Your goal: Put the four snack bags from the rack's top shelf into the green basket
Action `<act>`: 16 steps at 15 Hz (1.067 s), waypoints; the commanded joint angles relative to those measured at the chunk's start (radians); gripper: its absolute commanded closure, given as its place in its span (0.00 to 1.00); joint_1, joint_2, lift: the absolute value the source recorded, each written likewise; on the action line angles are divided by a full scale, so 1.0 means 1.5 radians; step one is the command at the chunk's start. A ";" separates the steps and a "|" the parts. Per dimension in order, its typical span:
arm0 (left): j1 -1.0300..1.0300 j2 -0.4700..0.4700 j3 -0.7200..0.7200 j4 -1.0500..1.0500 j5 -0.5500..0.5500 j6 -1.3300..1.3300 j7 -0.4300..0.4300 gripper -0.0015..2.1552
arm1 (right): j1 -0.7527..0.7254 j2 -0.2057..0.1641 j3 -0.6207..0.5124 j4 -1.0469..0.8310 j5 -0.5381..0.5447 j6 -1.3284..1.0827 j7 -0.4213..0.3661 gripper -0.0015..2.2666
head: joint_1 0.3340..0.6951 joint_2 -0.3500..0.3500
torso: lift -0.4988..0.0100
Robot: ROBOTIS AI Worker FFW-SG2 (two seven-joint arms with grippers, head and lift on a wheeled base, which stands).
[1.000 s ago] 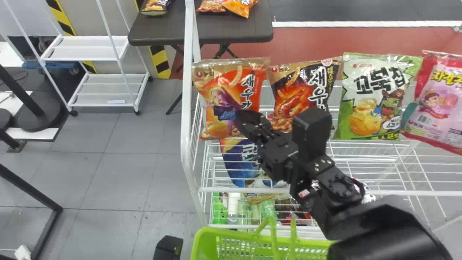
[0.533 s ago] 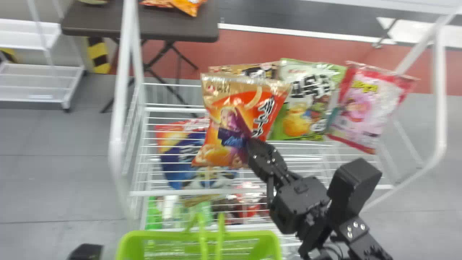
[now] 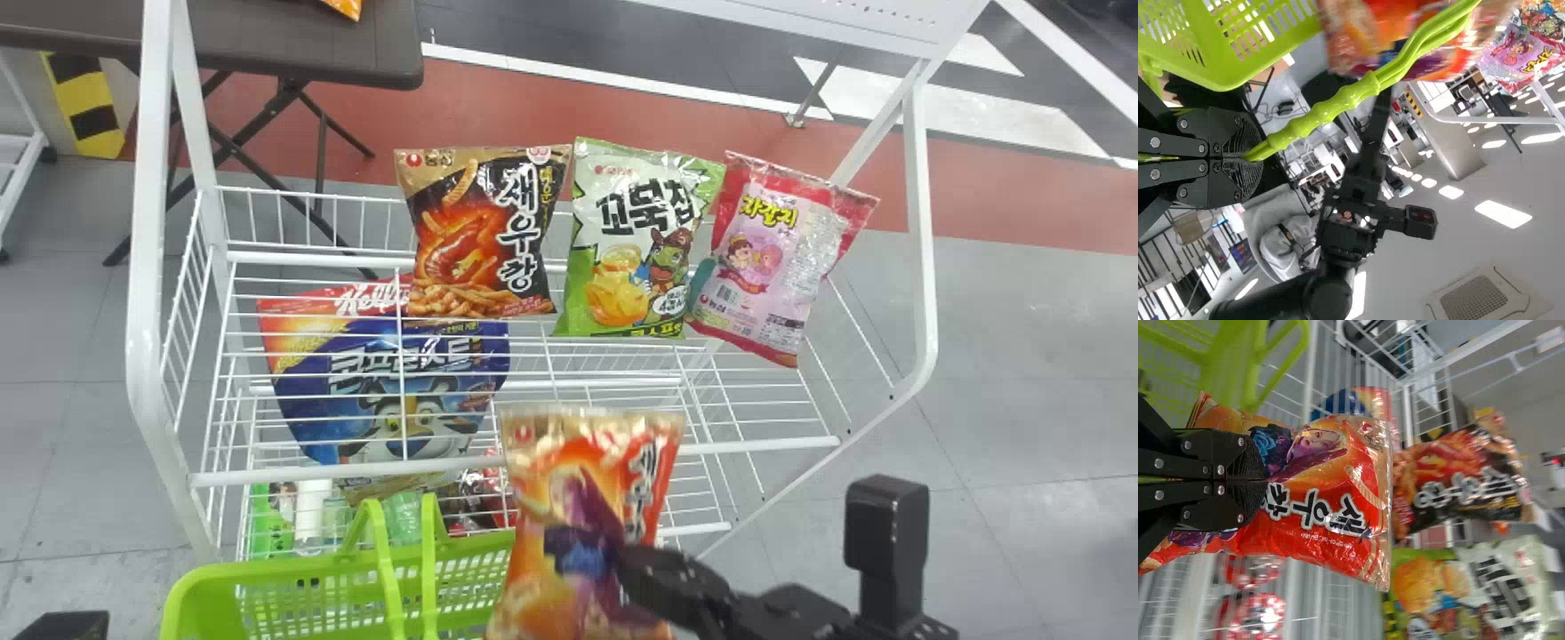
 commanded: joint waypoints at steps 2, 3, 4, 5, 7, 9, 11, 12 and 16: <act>0.000 -0.003 -0.003 0.000 -0.004 0.000 0.000 0.98 | -0.009 0.021 -0.064 -0.024 -0.088 0.242 0.049 0.96 | 1.00 0.00 | 0.98; 0.000 -0.003 -0.004 0.000 -0.004 0.000 0.000 0.98 | -0.013 0.021 -0.054 -0.022 -0.095 0.285 0.060 0.96 | 1.00 0.00 | 0.98; 0.000 -0.003 -0.004 0.000 -0.004 0.000 0.000 0.98 | -0.015 0.021 -0.033 -0.014 -0.090 0.289 0.060 0.96 | 1.00 0.00 | 0.98; 0.000 -0.003 -0.006 -0.001 -0.004 0.000 0.000 0.98 | -0.021 0.021 -0.006 0.000 -0.076 0.289 0.059 0.96 | 1.00 0.00 | 0.98; 0.003 -0.002 -0.008 -0.004 -0.004 0.000 -0.001 0.98 | -0.029 0.019 0.043 0.023 -0.055 0.244 0.052 0.96 | 1.00 0.00 | 0.98; 0.008 -0.001 -0.008 -0.008 -0.004 0.000 -0.002 0.98 | -0.043 0.017 0.082 0.042 -0.023 0.225 0.043 0.83 | 1.00 0.00 | 0.98; 0.014 0.001 -0.005 -0.011 -0.004 0.000 -0.004 0.98 | -0.049 0.013 0.083 0.048 -0.017 0.223 0.043 0.01 | 1.00 0.00 | 0.98; 0.014 0.001 -0.004 -0.012 -0.005 0.000 -0.005 0.98 | -0.050 0.012 0.082 0.048 -0.011 0.223 0.043 0.00 | 1.00 0.00 | 0.98; 0.012 -0.003 -0.016 -0.011 -0.016 0.000 -0.002 0.98 | -0.068 0.013 0.088 0.117 0.013 -0.141 -0.025 0.02 | 1.00 0.00 | 0.98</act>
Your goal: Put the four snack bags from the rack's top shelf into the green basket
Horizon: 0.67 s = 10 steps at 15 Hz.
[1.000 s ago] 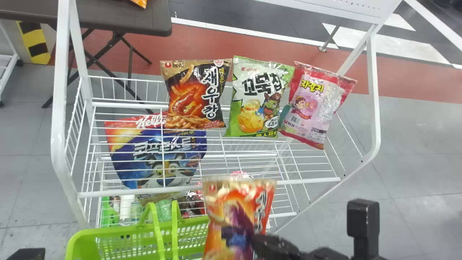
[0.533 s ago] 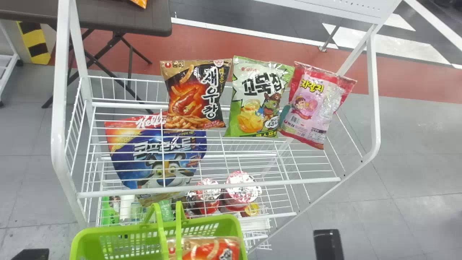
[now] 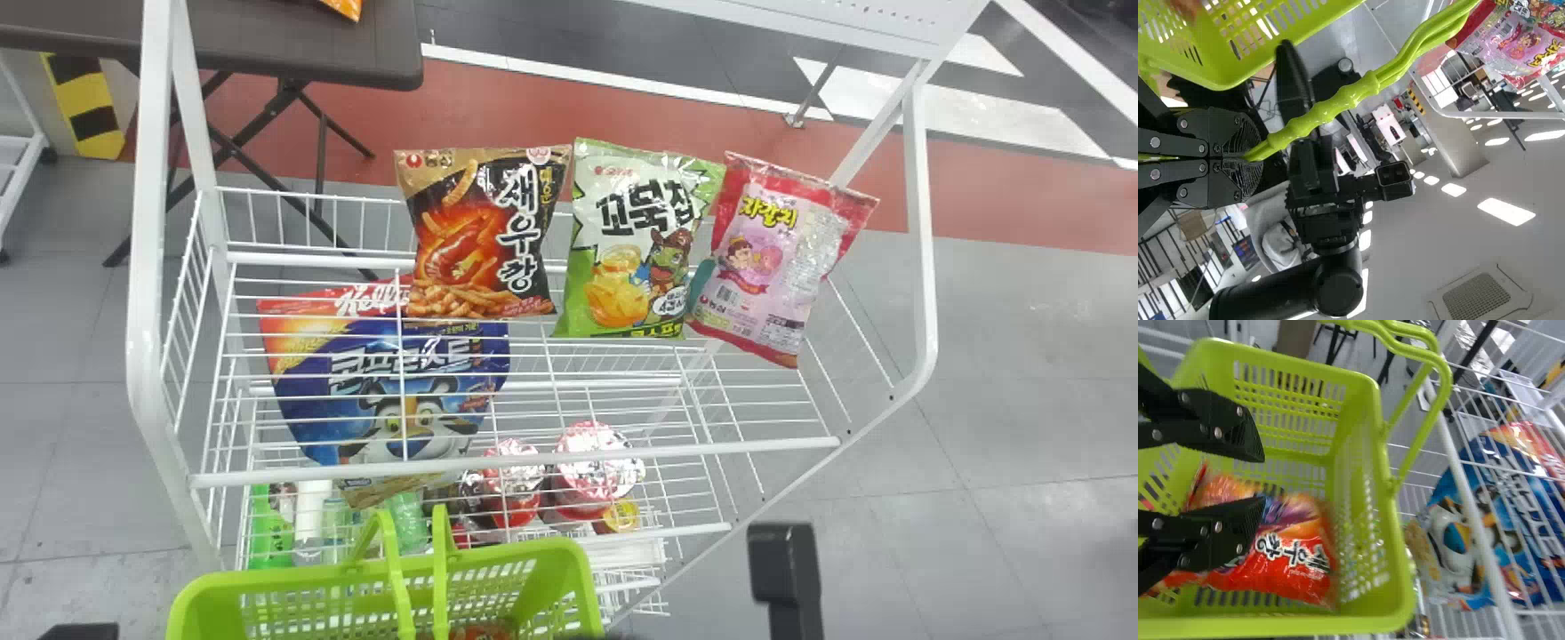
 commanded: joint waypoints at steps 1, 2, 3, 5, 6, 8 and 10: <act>-0.001 -0.002 -0.012 0.001 -0.009 0.000 0.000 0.98 | -0.033 0.000 0.033 0.085 0.040 -0.325 -0.056 0.03 | 1.00 0.00 | 0.98; -0.002 -0.002 -0.015 0.001 -0.012 0.000 0.001 0.98 | -0.076 -0.001 0.062 0.135 0.076 -0.423 -0.093 0.03 | 1.00 0.00 | 0.98; -0.002 -0.001 -0.017 0.001 -0.013 0.000 0.001 0.98 | -0.121 -0.001 0.085 0.178 0.101 -0.474 -0.127 0.03 | 1.00 0.00 | 0.98; -0.002 0.001 -0.017 0.001 -0.013 0.000 0.000 0.96 | -0.198 -0.001 0.125 0.250 0.132 -0.525 -0.193 0.04 | 1.00 0.00 | 0.98; -0.002 0.003 -0.017 0.001 -0.012 0.000 0.000 0.96 | -0.231 0.000 0.148 0.287 0.155 -0.562 -0.224 0.04 | 1.00 0.00 | 0.98; -0.002 0.007 -0.017 0.001 -0.009 0.000 0.000 0.96 | -0.304 0.006 0.202 0.368 0.216 -0.619 -0.287 0.04 | 1.00 0.00 | 0.98; -0.005 0.011 -0.019 0.001 -0.008 0.000 0.001 0.96 | -0.358 0.009 0.234 0.420 0.225 -0.625 -0.315 0.04 | 1.00 0.00 | 0.98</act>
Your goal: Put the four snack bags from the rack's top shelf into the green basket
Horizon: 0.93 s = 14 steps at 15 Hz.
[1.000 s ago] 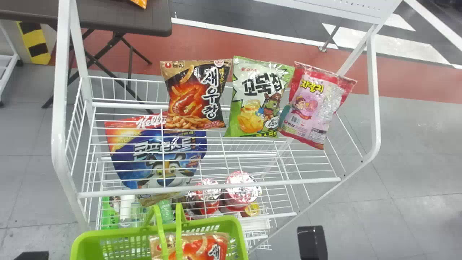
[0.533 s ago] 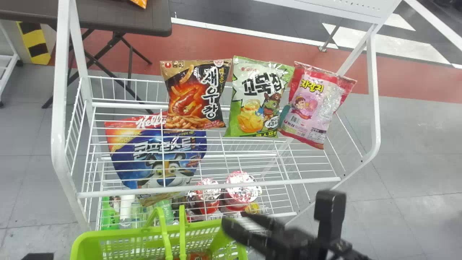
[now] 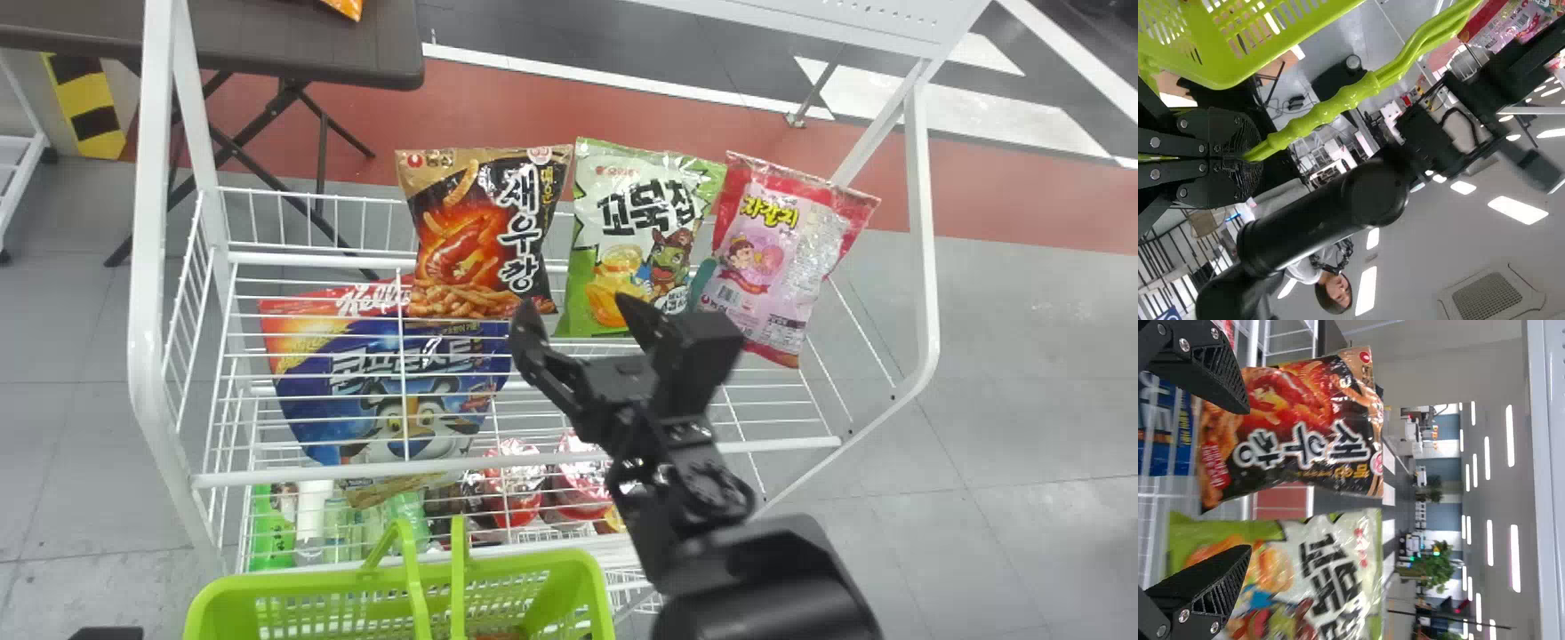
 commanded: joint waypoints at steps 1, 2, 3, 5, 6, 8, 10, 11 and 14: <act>-0.003 0.003 -0.001 0.001 0.002 0.000 0.001 0.96 | -0.066 0.006 0.042 0.067 0.028 -0.010 -0.027 0.04 | 1.00 0.00 | 0.98; -0.005 0.006 -0.003 0.001 0.003 0.000 0.001 0.96 | -0.085 0.010 0.053 0.090 0.049 -0.016 -0.040 0.04 | 1.00 0.00 | 0.98; -0.007 0.010 -0.003 0.002 0.005 0.000 0.001 0.96 | -0.106 0.018 0.055 0.117 0.055 -0.018 -0.040 0.04 | 1.00 0.02 | 0.98; -0.012 0.017 -0.003 0.005 0.009 0.000 0.003 0.96 | -0.143 0.019 0.060 0.166 0.055 -0.016 -0.040 0.04 | 1.00 0.07 | 0.98; -0.013 0.018 -0.003 0.006 0.010 0.002 0.003 0.96 | -0.156 0.019 0.060 0.184 0.052 -0.016 -0.039 0.04 | 1.00 0.08 | 0.98; -0.015 0.021 -0.003 0.009 0.012 0.002 0.003 0.96 | -0.178 0.019 0.058 0.208 0.047 -0.014 -0.039 0.08 | 1.00 0.11 | 0.98; -0.016 0.022 -0.003 0.009 0.013 0.000 0.003 0.96 | -0.192 0.019 0.051 0.216 0.048 0.000 -0.018 0.24 | 1.00 0.12 | 0.98; -0.016 0.022 -0.003 0.010 0.013 0.002 0.003 0.96 | -0.191 0.018 0.048 0.215 0.048 0.027 0.005 0.49 | 1.00 0.13 | 0.98; -0.018 0.020 -0.003 0.011 0.012 0.002 0.006 0.96 | -0.157 0.017 0.046 0.169 0.045 0.029 0.030 0.89 | 1.00 0.14 | 0.98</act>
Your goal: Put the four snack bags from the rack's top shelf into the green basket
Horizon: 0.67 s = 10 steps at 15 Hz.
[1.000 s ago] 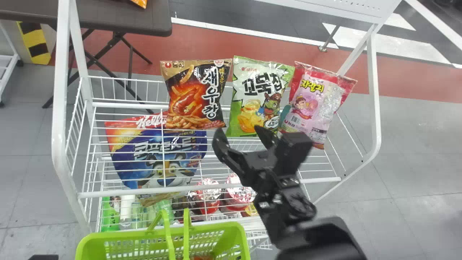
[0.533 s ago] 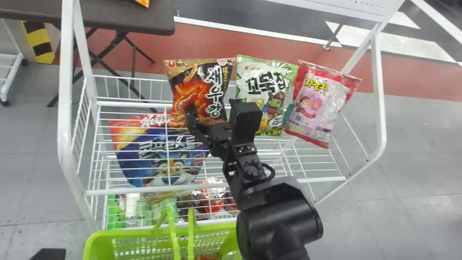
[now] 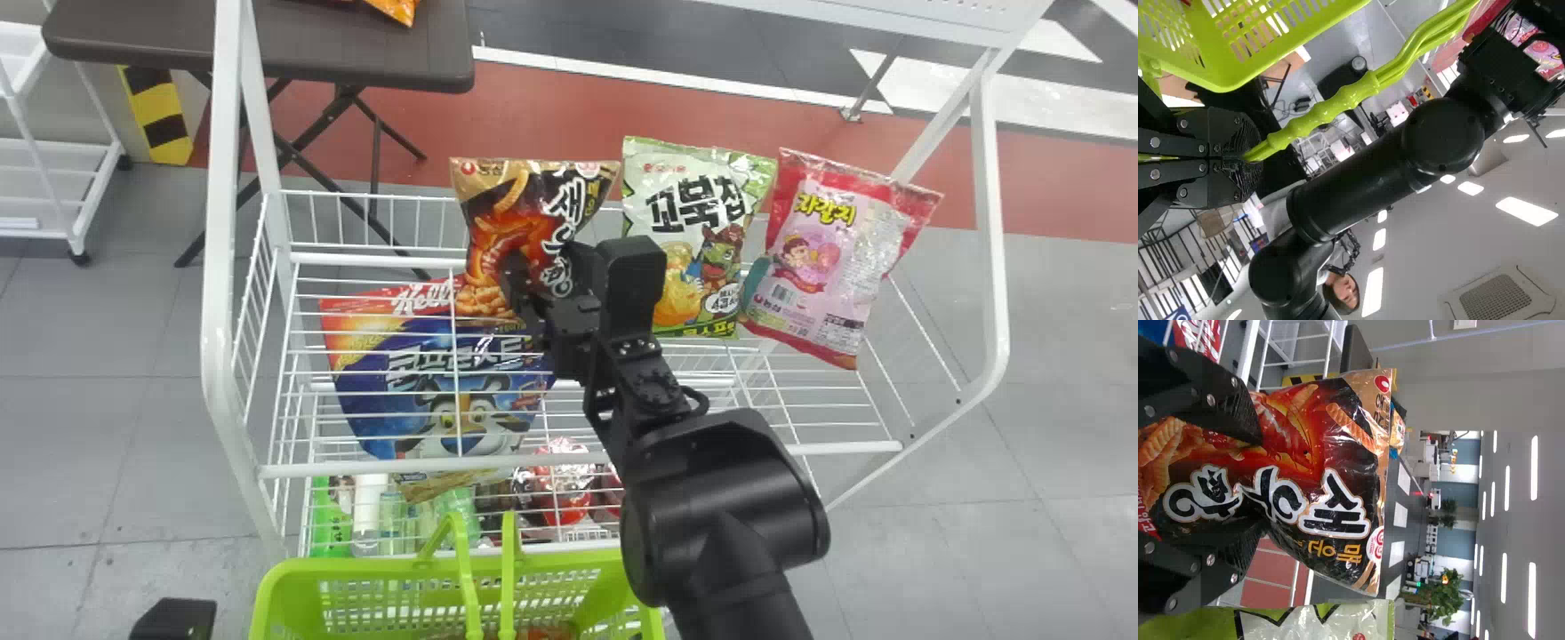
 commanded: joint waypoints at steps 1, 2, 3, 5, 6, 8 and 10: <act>0.000 -0.002 -0.001 0.000 -0.001 0.000 0.000 0.96 | 0.034 -0.002 -0.002 -0.055 0.001 0.001 0.008 0.89 | 1.00 0.14 | 0.98; 0.000 -0.002 0.000 0.000 -0.001 0.000 0.000 0.96 | 0.055 -0.002 -0.002 -0.090 0.003 0.001 0.009 0.89 | 1.00 0.14 | 0.98; 0.000 -0.003 -0.001 0.000 -0.002 0.000 0.000 0.96 | 0.077 -0.003 -0.001 -0.127 0.008 0.001 0.009 0.89 | 1.00 0.14 | 0.98; -0.001 -0.003 -0.001 -0.001 -0.002 0.000 0.000 0.96 | 0.119 -0.006 -0.010 -0.186 0.003 0.009 0.012 0.89 | 1.00 0.13 | 0.98; -0.001 -0.003 0.000 -0.001 -0.002 0.000 0.000 0.96 | 0.140 -0.008 -0.022 -0.227 0.003 0.028 0.012 0.89 | 1.00 0.12 | 0.98; -0.001 -0.002 0.000 -0.001 -0.002 0.000 0.000 0.96 | 0.205 -0.016 -0.042 -0.317 0.003 0.052 0.015 0.89 | 1.00 0.09 | 0.98; -0.002 -0.004 0.000 -0.001 -0.004 -0.002 0.001 0.96 | 0.275 -0.026 -0.073 -0.414 -0.035 0.124 0.041 0.89 | 1.00 0.02 | 0.98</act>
